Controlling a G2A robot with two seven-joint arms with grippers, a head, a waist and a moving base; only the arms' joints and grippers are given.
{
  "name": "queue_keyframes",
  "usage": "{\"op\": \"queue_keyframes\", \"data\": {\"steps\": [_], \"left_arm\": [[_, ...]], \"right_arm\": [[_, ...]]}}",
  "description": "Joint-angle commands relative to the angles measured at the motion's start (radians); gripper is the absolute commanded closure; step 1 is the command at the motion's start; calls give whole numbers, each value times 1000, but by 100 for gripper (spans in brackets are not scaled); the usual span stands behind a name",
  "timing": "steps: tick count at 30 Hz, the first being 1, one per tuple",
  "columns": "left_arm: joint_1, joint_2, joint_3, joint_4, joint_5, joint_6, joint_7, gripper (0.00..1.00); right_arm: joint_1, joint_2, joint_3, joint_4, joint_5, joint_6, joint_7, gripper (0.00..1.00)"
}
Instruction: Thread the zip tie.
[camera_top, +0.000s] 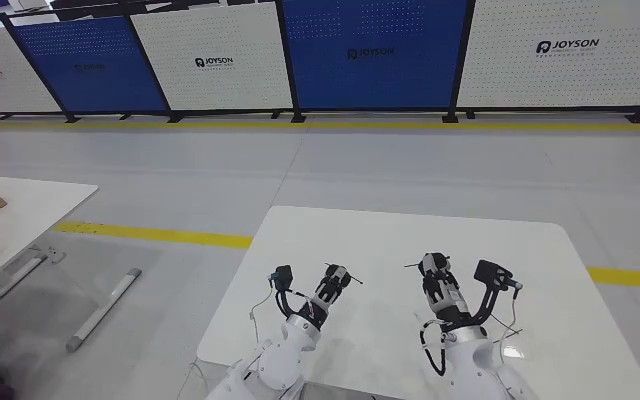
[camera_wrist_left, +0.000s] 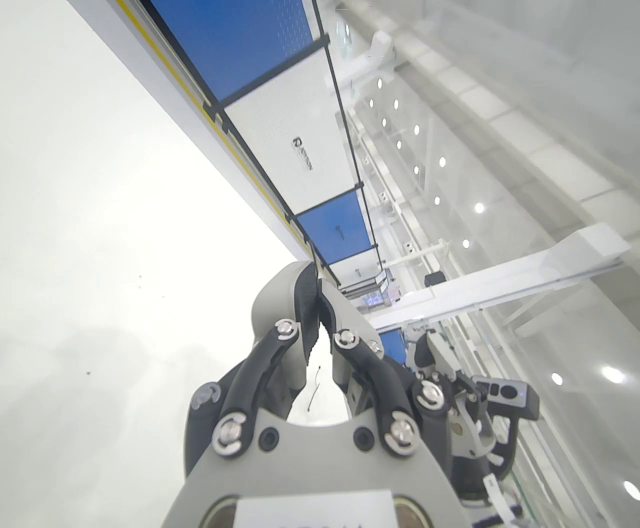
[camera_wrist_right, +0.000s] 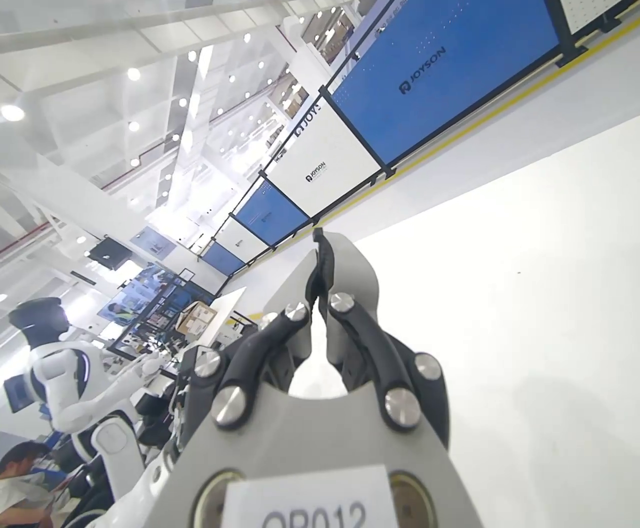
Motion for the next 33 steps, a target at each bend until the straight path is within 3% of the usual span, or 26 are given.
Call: {"op": "queue_keyframes", "data": {"steps": [1,5,8,11,14,18,22,30,33], "left_arm": [[-2,6,-5,-8,29,24,-75,100],[-9,13,-12,-18,64,56,-178,100],[-9,14,-16,-20,56,56,-189,100],[-9,14,-16,-20,56,56,-189,100],[-9,14,-16,-20,56,56,-189,100],[-9,14,-16,-20,56,56,-189,100],[-9,14,-16,-20,56,56,-189,100],[-10,13,-12,-18,49,54,-190,100],[-2,6,17,-30,24,56,-177,100]], "right_arm": [[0,0,0,0,0,0,0,100],[0,0,0,0,0,0,0,100],[0,0,0,0,0,0,0,100],[-20,8,16,3,-46,-85,52,100],[-69,22,84,11,-79,-133,64,100],[-137,45,171,19,-160,-281,102,100],[-148,58,214,30,-180,-394,212,100],[-148,58,214,30,-180,-394,212,100],[-148,58,214,30,-180,-394,212,100]]}}
